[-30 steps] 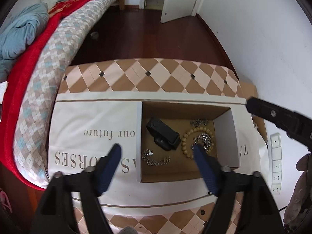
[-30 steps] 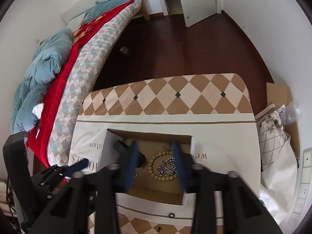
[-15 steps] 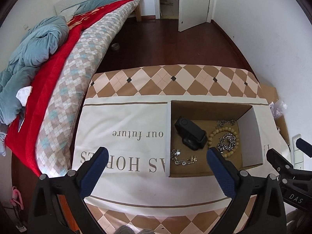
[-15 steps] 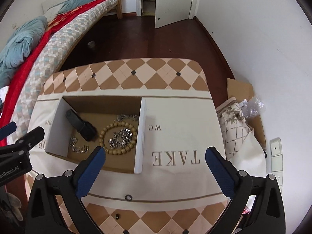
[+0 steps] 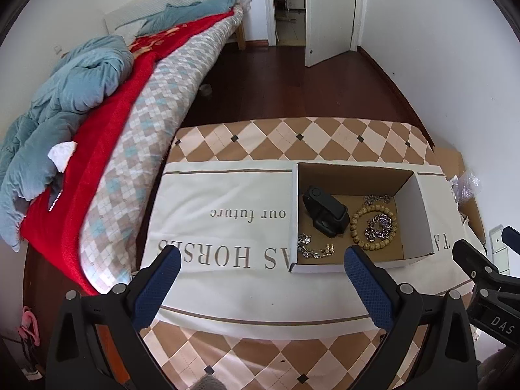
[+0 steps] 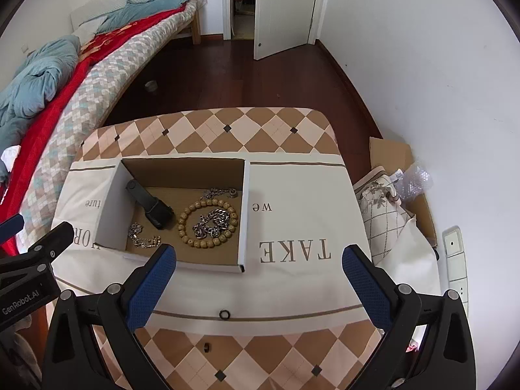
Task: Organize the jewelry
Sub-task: 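Withdraw both open grippers from the box, then lower the right gripper onto a small black ring and close it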
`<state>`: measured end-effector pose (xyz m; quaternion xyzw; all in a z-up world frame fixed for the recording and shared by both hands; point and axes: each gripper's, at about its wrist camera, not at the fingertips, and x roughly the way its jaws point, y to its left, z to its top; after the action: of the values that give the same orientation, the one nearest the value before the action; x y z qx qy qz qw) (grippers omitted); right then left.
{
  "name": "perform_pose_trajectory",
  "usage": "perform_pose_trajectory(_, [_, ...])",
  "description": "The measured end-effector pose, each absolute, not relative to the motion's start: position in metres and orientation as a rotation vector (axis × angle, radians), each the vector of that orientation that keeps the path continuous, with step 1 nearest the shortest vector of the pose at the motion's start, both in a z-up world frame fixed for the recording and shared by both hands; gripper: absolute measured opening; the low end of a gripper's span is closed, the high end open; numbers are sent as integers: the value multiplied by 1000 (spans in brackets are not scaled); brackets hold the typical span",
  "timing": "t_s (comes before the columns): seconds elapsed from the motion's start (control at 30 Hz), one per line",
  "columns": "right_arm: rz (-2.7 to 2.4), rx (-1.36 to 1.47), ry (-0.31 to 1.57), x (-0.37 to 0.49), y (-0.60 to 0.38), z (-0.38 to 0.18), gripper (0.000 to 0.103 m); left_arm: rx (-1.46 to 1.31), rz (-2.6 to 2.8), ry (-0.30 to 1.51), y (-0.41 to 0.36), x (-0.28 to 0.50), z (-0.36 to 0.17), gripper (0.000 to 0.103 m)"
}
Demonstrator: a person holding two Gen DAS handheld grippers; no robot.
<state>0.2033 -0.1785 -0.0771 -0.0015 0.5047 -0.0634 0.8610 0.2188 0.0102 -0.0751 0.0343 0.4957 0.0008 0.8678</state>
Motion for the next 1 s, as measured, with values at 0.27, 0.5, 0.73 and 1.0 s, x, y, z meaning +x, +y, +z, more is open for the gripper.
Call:
perform_pose_trajectory(0.27, [-131,25,993,165,-176,-47,103,61,3,970,16,186,-45,102])
perform_pose_trajectory(0.5, [-124,41,919,132,-170,-17,103,58,-8,907,18,156,-18,102])
perform_pose_trajectory(0.73, [-130,105,933,117,-186,-41,101,131,151,889,23,140,-41,102])
perform_pose_trajectory(1.0, [-35,172,1126,143,-189,-162,52,176,220,1077,26,150,-132,102])
